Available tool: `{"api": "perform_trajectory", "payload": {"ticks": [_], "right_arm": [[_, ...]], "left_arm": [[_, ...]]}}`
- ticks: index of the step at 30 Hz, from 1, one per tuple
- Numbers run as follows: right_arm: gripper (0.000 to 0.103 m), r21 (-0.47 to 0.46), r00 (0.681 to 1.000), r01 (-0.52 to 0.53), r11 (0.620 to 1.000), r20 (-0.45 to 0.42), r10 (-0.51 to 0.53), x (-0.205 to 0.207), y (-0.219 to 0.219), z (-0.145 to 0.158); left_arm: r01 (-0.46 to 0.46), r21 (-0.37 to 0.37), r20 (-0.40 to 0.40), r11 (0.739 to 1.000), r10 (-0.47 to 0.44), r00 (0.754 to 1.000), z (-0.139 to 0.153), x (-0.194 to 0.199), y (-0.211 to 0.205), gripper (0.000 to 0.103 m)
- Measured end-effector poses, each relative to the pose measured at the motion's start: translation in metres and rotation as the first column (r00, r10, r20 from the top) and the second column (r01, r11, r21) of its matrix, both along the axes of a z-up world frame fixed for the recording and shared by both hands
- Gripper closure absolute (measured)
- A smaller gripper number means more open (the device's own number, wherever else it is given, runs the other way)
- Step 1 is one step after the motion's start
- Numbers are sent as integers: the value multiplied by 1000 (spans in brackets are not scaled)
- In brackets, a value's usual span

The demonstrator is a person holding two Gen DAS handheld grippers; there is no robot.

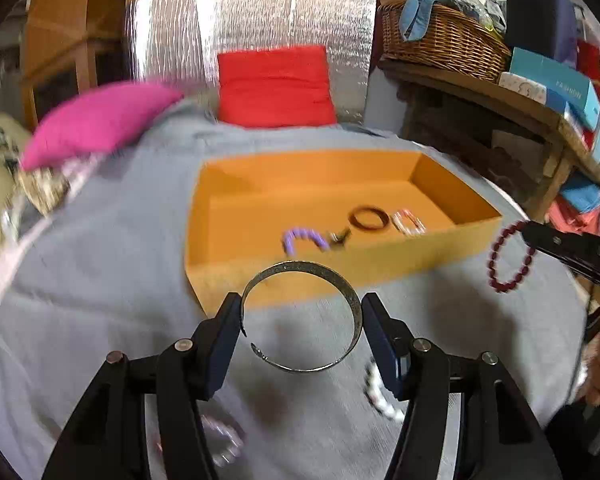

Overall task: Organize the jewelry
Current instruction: 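Carry the bangle toward the box while the right tool grasps the red bracelet, then lower the bangle and red bracelet into the box and open both tools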

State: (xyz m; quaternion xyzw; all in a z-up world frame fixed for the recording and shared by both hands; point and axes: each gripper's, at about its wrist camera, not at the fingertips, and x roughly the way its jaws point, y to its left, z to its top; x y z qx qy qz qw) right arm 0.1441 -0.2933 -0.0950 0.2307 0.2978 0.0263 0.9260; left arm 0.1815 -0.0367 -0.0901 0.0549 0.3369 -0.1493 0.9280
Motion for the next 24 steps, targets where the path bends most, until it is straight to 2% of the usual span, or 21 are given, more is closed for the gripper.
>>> {"api": "perform_trajectory", "payload": {"ticks": [2,7,11,15,24], "right_arm": [[93,-4,1000,-1,1000,17,1,0,2,4],[93,-5,999,1,1000,46,-1,3,6,10],[93,-14,999,-2,1000,50,3,9,12,13],[93,-38,998,-7,999,69,9,18,19,17],[93,-22,990,14,1000,142,-10,63,20,38]], "left_arm": [[-7,39,44,999,5,999,10,7,-6,41],[-14,52,102,999,9,995,21,17,-11,41],[-11,39,105,999,6,994,17,24,-11,41],[-9,23,66,1000,7,998,12,36,-13,41],[-30,-11,111,999,31,993,29,58,-13,41]]}}
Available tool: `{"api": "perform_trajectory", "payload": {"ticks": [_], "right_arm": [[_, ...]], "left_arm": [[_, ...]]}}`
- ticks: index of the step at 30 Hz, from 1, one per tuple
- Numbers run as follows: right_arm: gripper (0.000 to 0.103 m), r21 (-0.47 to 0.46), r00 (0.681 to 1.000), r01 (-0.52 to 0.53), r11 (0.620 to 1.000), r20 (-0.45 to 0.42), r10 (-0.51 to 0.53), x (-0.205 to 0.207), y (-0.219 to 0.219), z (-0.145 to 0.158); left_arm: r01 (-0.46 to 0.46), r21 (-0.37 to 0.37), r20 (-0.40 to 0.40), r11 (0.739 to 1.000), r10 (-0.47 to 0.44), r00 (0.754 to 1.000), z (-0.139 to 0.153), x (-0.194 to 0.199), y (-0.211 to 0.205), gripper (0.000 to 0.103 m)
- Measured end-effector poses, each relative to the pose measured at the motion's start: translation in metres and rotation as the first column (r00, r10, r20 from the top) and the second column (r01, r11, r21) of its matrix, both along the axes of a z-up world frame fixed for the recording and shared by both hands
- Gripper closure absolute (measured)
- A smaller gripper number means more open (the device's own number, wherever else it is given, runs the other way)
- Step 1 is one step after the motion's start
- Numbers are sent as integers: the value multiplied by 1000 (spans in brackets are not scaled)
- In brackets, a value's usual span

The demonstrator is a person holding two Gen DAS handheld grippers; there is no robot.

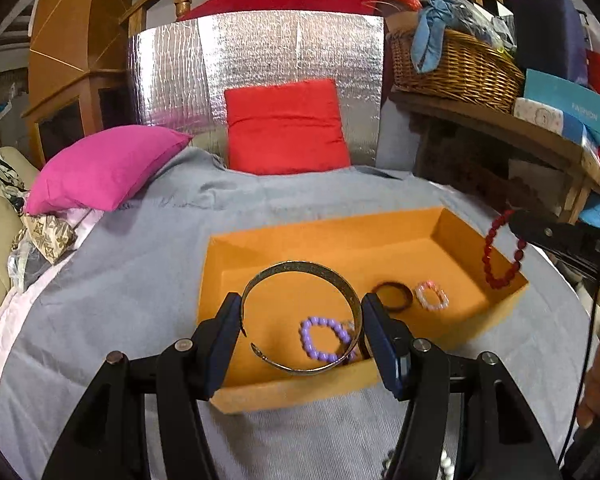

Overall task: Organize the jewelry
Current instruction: 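Lower the bangle and red bracelet into the box and open both tools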

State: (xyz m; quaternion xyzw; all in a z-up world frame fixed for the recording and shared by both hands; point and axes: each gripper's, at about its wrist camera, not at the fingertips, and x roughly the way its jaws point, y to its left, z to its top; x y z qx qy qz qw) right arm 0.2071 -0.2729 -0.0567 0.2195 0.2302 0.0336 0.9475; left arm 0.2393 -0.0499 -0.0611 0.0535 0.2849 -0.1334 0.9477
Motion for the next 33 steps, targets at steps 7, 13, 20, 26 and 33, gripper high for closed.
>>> {"api": "perform_trajectory", "payload": {"ticks": [7,13,20,26,33], "right_arm": [[93,32,1000,-23,999,-20,24,49,2,-1],[93,48,996,-59,997,-65,62,85,8,-8],[92,80,988,-104,991,-103,112,120,14,-18],[92,120,979,-135,984,-135,151,143,23,-29],[92,141,956,-199,970,-189,224,161,49,-45]], "left_arm": [[-10,-2,-8,1000,10,1000,1,29,-5,41],[-21,-6,-75,1000,21,997,-5,67,-3,41],[-37,-16,-158,999,34,987,-18,107,5,41],[-36,-31,-233,999,28,972,-36,124,5,41],[-24,7,-301,1000,25,953,-57,130,-3,41]]}}
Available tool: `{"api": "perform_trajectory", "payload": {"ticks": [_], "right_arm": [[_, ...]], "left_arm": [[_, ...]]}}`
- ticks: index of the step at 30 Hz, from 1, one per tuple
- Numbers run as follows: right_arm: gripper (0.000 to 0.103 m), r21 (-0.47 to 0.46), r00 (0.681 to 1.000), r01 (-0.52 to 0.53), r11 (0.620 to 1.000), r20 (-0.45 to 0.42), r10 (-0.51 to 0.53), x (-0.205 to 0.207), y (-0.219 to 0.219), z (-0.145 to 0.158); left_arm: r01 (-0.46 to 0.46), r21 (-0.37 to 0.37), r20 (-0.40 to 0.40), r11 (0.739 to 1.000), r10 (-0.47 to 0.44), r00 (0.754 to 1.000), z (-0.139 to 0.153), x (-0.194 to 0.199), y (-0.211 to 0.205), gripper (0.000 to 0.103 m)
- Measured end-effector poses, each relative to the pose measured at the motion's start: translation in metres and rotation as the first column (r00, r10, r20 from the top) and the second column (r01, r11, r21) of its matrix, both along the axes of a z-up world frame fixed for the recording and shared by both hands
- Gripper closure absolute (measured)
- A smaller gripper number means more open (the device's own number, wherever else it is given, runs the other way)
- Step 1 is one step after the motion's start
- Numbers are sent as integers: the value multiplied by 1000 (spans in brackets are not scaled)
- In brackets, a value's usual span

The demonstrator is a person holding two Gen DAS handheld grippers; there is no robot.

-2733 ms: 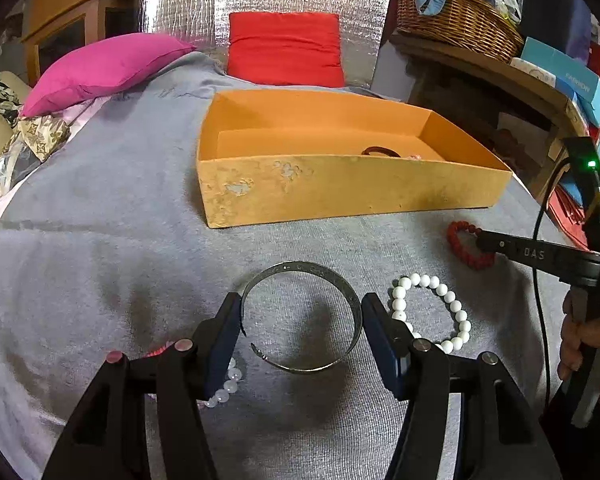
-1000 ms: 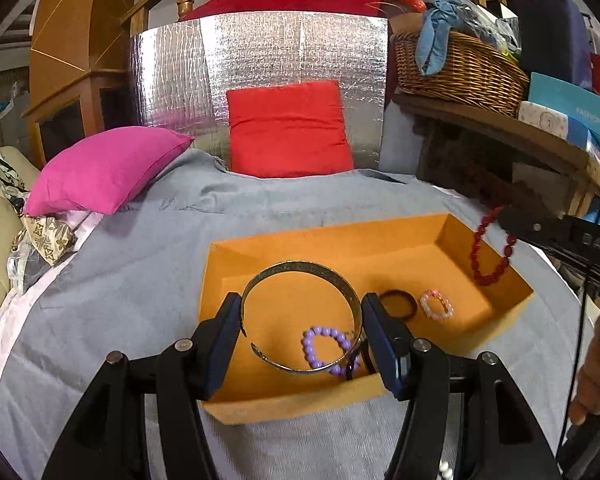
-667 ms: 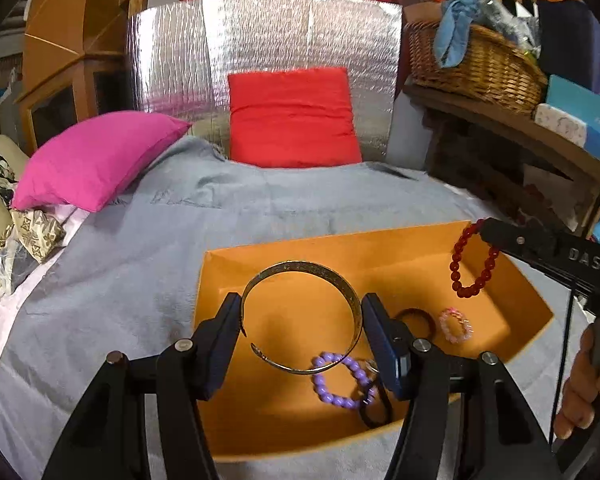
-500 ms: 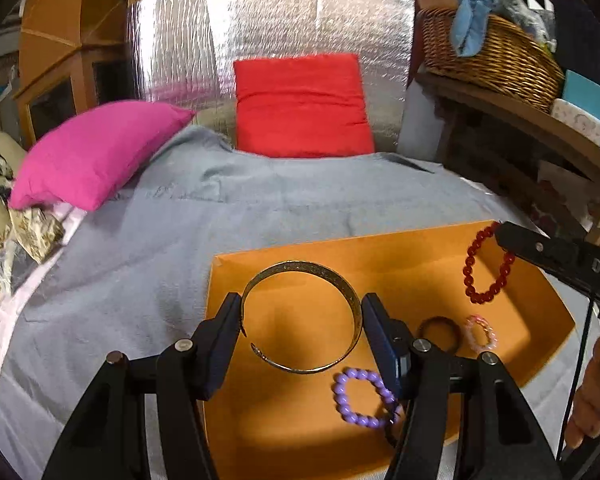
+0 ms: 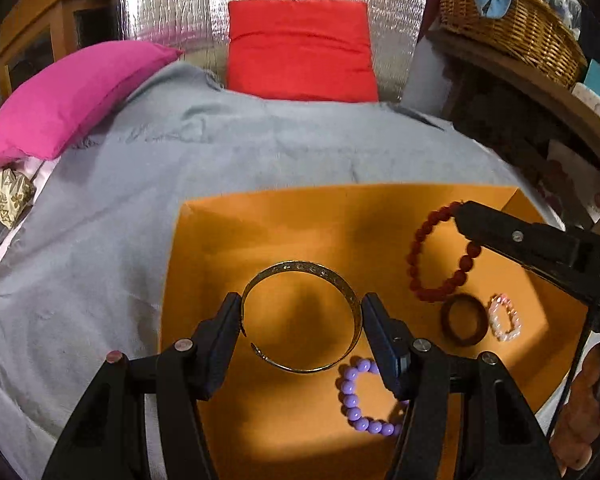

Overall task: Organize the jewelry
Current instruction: 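Lower the bangle and red bracelet into the box and open both tools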

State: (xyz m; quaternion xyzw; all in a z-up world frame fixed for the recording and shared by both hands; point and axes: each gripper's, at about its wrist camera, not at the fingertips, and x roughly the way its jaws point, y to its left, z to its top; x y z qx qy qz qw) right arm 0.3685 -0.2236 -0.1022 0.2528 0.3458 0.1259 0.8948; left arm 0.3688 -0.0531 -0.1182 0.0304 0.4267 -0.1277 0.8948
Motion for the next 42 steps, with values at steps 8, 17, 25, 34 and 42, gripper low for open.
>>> {"api": "perform_trajectory", "payload": {"ticks": [8,17,25,34,42], "right_arm": [[92,20,997,20,1000,-77,-18,6,-5,-24],[92,71,993,62,996,-101,-55,7,-17,-32],[92,115,998,14,993,-55,-8,9,4,-24],[88,131,995,62,989,-89,-50,10,-2,-33],[69,103,994,74,992,-90,-65,1,-10,-25]], "left_arm": [[-17,24,-44,1000,18,999,-12,-4,1,40],[-36,20,-28,999,37,999,-10,-1,7,40],[-32,8,-18,999,32,999,-9,0,8,40],[-21,12,-14,1000,21,1000,-9,-3,8,40],[-32,40,-1,999,33,999,-5,-9,8,40]]}}
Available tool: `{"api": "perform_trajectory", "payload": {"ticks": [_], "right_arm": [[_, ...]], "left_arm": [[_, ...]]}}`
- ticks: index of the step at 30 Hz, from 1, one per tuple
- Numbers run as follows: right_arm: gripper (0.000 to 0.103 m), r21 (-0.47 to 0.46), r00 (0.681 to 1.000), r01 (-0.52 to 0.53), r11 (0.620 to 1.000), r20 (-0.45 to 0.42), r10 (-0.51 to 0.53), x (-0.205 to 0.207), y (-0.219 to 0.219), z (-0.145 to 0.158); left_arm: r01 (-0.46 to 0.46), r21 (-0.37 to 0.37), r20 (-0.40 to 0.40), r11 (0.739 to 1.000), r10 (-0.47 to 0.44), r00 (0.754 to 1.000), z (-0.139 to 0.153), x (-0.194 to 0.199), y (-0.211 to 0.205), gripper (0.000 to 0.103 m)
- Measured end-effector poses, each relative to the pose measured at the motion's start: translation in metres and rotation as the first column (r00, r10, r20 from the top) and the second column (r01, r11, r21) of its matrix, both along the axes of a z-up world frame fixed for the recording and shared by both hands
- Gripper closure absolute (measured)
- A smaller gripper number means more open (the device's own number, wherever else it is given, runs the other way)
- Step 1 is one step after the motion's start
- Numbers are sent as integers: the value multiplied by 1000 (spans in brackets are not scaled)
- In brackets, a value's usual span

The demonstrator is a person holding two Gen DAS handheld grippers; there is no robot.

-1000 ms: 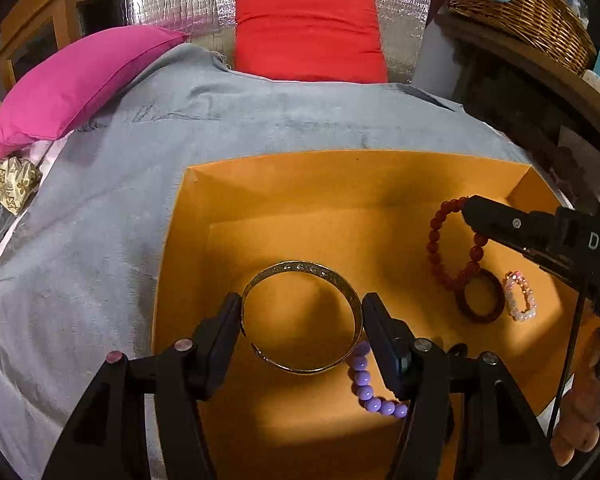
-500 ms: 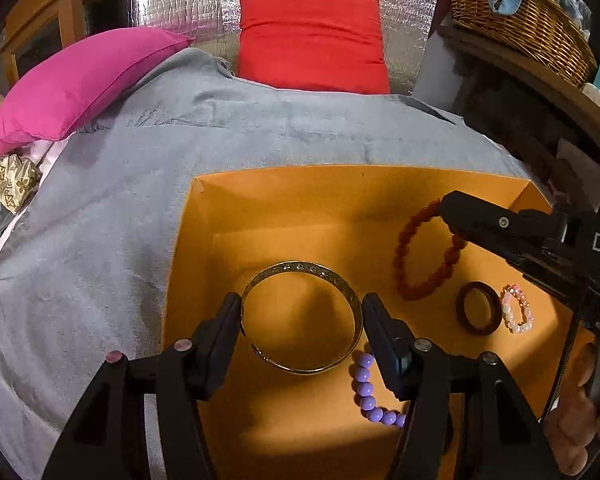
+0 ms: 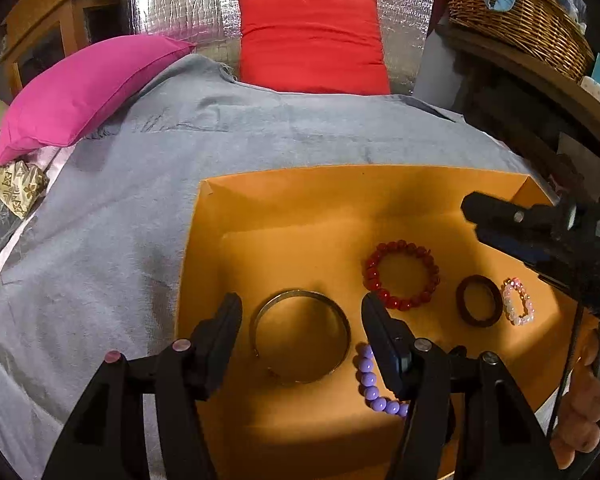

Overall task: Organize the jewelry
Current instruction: 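Lower the bangle and red bracelet into the box and open both tools, then withdraw both tools from the box toward the remaining bracelets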

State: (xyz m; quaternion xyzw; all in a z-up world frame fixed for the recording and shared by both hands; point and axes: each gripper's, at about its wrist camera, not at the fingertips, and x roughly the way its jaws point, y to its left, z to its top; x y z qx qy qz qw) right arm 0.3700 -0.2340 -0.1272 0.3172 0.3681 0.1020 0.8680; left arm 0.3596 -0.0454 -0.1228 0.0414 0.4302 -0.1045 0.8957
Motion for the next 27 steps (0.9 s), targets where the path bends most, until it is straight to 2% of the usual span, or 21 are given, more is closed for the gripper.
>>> {"api": "perform_trajectory", "payload": {"ticks": [2,3,12,15,19,27], "right_arm": [[55,11,1000,15,1000,-5,-15,-3,-3,1],[54,9,1000,20,1000,0,-20,-5,-4,2],[54,-59,1000,20,998,1,-20,-30,-8,16],[54,-75,1000,27,997,8,-26,-39,-11,20],[54,-100,999,31,994,24,-29,-53,-10,26],[54,-166,998,14,986,62,-3,-81,-1,38]], "left_arm": [[-1,18,2,1000,1,1000,2,-4,-1,40],[-3,24,3,1000,3,1000,2,-5,-1,40],[-18,88,63,996,12,998,14,-35,3,39],[-20,105,89,994,11,996,17,-46,4,30],[-22,134,136,991,4,991,26,-62,6,30],[-28,146,183,989,0,983,38,-84,19,30]]}}
